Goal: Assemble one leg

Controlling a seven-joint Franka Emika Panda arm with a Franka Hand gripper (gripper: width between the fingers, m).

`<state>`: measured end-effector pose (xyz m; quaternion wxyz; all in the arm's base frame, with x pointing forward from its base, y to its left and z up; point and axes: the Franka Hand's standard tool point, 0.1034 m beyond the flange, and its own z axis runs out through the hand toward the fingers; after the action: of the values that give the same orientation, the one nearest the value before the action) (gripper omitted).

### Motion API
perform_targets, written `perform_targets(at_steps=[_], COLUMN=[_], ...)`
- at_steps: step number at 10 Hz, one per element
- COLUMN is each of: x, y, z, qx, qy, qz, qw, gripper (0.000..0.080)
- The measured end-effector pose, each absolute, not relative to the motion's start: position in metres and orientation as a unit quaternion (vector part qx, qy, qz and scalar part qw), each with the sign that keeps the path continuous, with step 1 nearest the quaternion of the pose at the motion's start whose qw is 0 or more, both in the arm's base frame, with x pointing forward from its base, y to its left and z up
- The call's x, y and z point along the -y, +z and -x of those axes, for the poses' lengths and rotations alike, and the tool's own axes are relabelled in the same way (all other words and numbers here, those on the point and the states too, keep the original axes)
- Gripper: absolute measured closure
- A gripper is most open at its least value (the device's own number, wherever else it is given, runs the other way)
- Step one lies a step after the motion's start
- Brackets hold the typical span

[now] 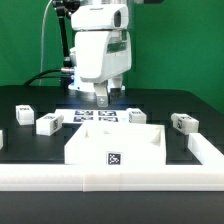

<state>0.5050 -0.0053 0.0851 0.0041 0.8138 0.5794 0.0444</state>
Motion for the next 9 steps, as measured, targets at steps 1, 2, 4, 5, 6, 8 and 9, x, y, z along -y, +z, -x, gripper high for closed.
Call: perform_targets(at_steps=[1,2,4,5,6,8,9], x=[-0.001,-0.009,-0.004,-0.005,-0.004,-0.01,-0.012], y=[0.079,0.07,0.071,0.07,0.07,0.063,0.054], z=[-0.506,-0.503,-0.504,-0.504,-0.504,-0.492,-0.477], qx=[-0.602,-0.613,-0.61,-0.61,-0.61,-0.596,-0.592], qy=[0.049,0.04,0.04,0.039,0.039,0.034,0.027], qz=[-0.797,-0.789,-0.791,-0.791,-0.791,-0.802,-0.806], qw=[0.02,0.021,0.021,0.021,0.021,0.014,0.008], gripper=[0.015,0.015,0.015,0.015,0.015,0.015,0.015])
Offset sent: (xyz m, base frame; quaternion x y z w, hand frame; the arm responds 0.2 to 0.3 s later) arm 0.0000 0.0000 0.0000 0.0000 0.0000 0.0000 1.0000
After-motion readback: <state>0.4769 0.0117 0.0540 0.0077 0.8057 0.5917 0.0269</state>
